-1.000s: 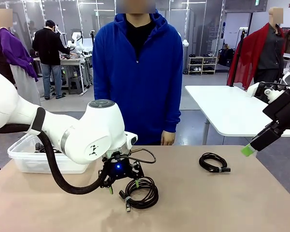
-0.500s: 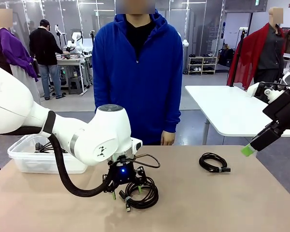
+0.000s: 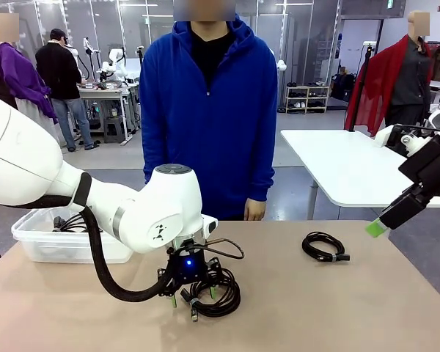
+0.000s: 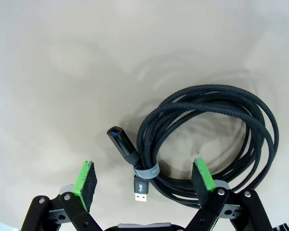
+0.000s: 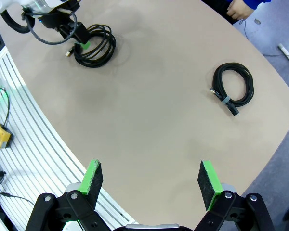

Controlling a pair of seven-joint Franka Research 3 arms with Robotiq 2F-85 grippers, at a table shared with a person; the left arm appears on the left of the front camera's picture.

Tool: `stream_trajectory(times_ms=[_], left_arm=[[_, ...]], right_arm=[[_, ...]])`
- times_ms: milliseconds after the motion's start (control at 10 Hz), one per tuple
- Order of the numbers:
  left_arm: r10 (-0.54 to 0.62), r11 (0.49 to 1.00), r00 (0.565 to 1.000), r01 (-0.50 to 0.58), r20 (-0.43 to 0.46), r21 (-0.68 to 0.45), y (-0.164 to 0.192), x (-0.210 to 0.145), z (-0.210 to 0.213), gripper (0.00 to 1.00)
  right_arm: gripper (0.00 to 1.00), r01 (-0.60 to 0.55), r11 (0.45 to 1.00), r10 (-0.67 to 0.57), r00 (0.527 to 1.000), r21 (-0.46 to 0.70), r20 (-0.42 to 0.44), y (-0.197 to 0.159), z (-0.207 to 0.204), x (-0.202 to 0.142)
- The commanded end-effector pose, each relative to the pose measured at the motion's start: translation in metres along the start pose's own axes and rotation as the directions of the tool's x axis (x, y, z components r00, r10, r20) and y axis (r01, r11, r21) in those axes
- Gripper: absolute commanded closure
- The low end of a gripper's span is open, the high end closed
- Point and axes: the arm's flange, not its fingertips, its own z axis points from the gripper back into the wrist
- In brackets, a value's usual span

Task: Organize and store the cables.
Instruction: Place the USB Extension Cable into the Organizing box.

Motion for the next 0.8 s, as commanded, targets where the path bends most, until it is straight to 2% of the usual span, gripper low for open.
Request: stream_trajectory(times_ms=[0, 100, 300, 400, 500, 600, 700], left_arm=[[0.034, 0.999, 0.999, -0.034, -0.023, 0.000, -0.0063, 0.0065, -0.0081, 0.00], [0.035, 0.999, 0.999, -0.035, -0.027, 0.000, -0.0067, 0.0072, -0.0108, 0.00], [0.037, 0.999, 0.999, -0.037, -0.020, -0.005, -0.0066, 0.0062, -0.0111, 0.06], [0.039, 0.999, 0.999, -0.040, -0.014, -0.005, -0.0055, 0.0045, -0.0087, 0.21], [0.041, 0.999, 0.999, -0.041, -0.017, -0.003, -0.0055, 0.0029, -0.0067, 0.26], [0.042, 0.999, 0.999, -0.042, -0.021, 0.000, -0.0059, 0.0021, -0.0053, 0.41], [0.047, 0.999, 0.999, -0.047, -0.019, -0.002, -0.0060, 0.0015, -0.0042, 0.46]], right_arm=[[0.00, 0.002, 1.000, -0.002, 1.000, -0.011, -0.014, -0.0004, -0.0004, -0.0006], [0.00, 0.002, 1.000, -0.002, 1.000, -0.011, -0.014, -0.0004, -0.0004, -0.0006], [0.00, 0.002, 1.000, -0.002, 1.000, -0.011, -0.014, -0.0004, -0.0004, -0.0006], [0.00, 0.002, 1.000, -0.002, 1.000, -0.011, -0.014, -0.0004, -0.0004, -0.0006], [0.00, 0.002, 1.000, -0.002, 1.000, -0.011, -0.014, -0.0004, -0.0004, -0.0006], [0.00, 0.002, 1.000, -0.002, 1.000, -0.011, -0.014, -0.0004, -0.0004, -0.0006], [0.00, 0.002, 1.000, -0.002, 1.000, -0.011, -0.014, -0.0004, -0.0004, -0.0006]])
